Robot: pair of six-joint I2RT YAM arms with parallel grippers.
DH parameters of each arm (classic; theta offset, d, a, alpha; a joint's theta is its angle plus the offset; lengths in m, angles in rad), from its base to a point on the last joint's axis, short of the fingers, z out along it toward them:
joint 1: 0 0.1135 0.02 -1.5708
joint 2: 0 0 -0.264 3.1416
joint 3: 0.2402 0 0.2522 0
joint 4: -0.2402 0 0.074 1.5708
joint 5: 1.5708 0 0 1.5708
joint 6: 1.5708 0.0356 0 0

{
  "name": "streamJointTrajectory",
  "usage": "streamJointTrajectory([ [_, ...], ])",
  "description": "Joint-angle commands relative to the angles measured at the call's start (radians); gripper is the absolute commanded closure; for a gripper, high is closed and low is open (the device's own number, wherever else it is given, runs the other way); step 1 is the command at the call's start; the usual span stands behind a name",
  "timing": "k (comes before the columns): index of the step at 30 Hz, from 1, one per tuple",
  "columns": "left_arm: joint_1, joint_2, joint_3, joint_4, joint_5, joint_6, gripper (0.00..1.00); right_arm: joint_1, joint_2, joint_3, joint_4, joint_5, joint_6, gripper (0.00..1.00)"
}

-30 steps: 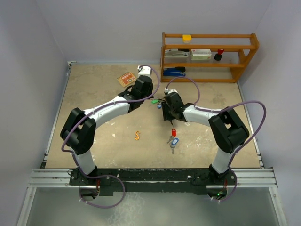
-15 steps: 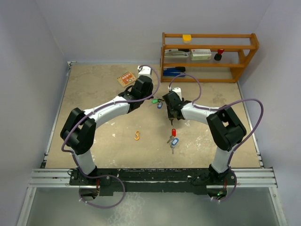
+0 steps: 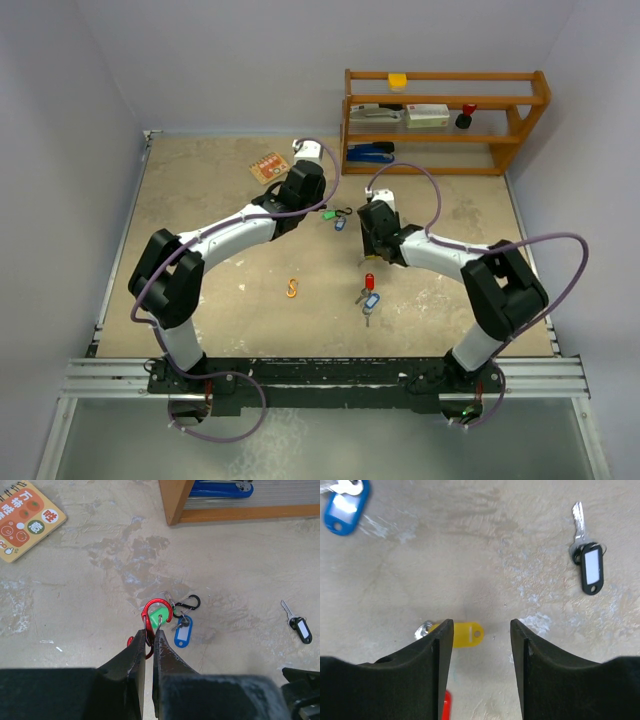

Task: Put the keys on the keyring

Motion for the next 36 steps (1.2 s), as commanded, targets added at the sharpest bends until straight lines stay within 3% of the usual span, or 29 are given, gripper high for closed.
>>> streamJointTrajectory([
  [1, 0.008, -0.041, -0.003, 0.046, 0.011, -0.016, 1.00, -0.004, -0.096, -0.033, 0.096, -0.041, -0.053, 0.48],
  [16, 0.008, -0.041, -0.002, 0.045, 0.013, -0.019, 1.00, -0.002, -0.116, -0.075, 0.124, -0.282, -0.239, 0.53],
  [36, 0.008, -0.029, 0.007, 0.041, 0.013, -0.014, 1.00, -0.001, -0.029, -0.049, 0.092, -0.297, -0.267, 0.60],
])
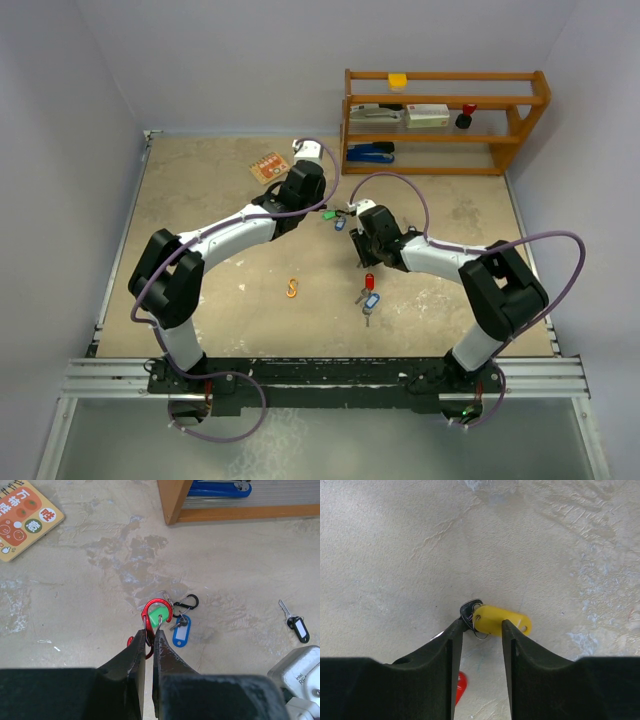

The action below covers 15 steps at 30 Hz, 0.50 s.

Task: Put the keys on the keyring

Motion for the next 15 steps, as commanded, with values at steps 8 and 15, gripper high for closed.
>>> streamJointTrajectory([
  [8, 0.009, -0.028, 0.006, 0.039, 0.002, -0.007, 1.00, -0.001, -0.013, 0.017, -0.001, 0.035, -0.002, 0.72],
  [15, 0.009, -0.027, 0.006, 0.042, 0.009, -0.010, 1.00, -0.001, -0.048, 0.005, 0.012, 0.076, 0.009, 0.92],
])
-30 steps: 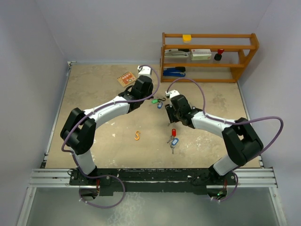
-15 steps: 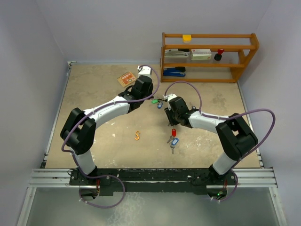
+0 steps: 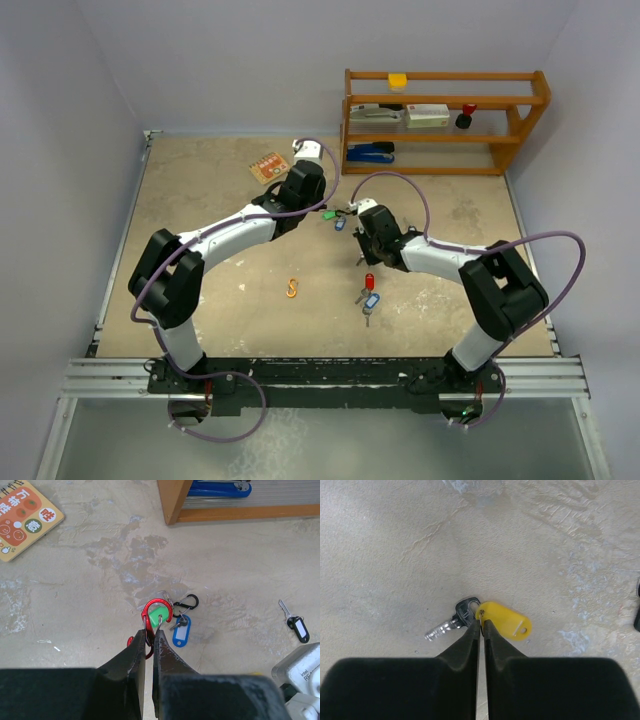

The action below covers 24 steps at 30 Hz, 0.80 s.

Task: Put the keys on the keyring

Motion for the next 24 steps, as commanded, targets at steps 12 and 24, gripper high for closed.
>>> streamJointTrajectory([
  [12, 0.007, -0.032, -0.010, 0.099, 0.092, -0.011, 1.00, -0.001, -0.294, -0.092, 0.132, -0.045, 0.033, 1.00],
  [24, 0.005, -0.040, -0.013, 0.110, 0.129, -0.004, 1.00, -0.020, -0.249, -0.050, 0.105, -0.099, 0.058, 1.00],
])
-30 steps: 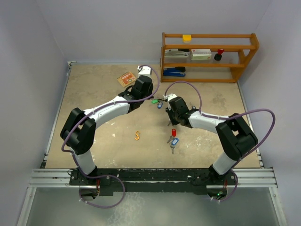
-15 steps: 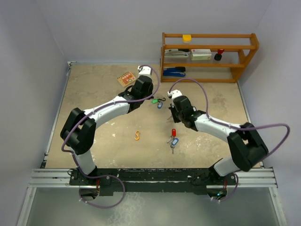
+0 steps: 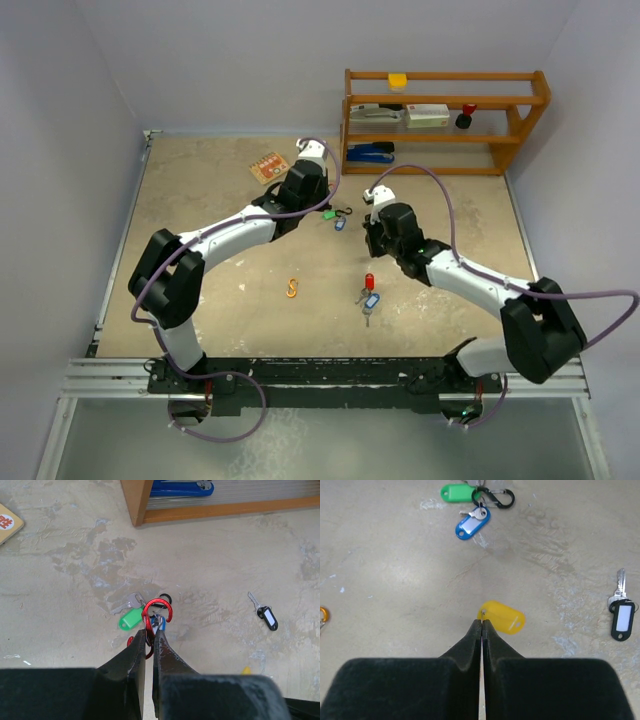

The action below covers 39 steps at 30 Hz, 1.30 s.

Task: Put the keys on the keyring

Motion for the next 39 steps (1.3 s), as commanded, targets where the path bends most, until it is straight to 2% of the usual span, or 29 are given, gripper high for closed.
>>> streamJointTrajectory([
  [1, 0.005, -0.041, -0.005, 0.044, 0.009, -0.004, 1.00, -0.005, 0.061, 0.068, -0.034, -0.016, 0.021, 1.00],
  [22, 0.006, -0.031, -0.002, 0.040, 0.003, -0.002, 1.00, -0.005, 0.168, 0.092, -0.047, 0.007, 0.050, 1.00],
  [26, 0.005, -0.031, -0.001, 0.036, 0.001, -0.001, 1.00, -0.005, 0.178, 0.096, -0.052, 0.015, 0.055, 0.98],
  [30, 0.006, -0.030, 0.002, 0.035, -0.002, 0.001, 1.00, -0.005, 0.181, 0.093, -0.052, 0.027, 0.062, 1.00],
  [32, 0.005, -0.030, 0.001, 0.034, -0.002, 0.002, 1.00, -0.005, 0.185, 0.092, -0.046, 0.030, 0.065, 0.94],
  [36, 0.005, -0.029, 0.002, 0.032, -0.005, 0.003, 1.00, -0.005, 0.209, 0.108, -0.067, 0.040, 0.072, 0.98],
  [39, 0.005, -0.030, 0.001, 0.031, -0.006, 0.004, 1.00, -0.005, 0.225, 0.120, -0.079, 0.037, 0.073, 0.92],
])
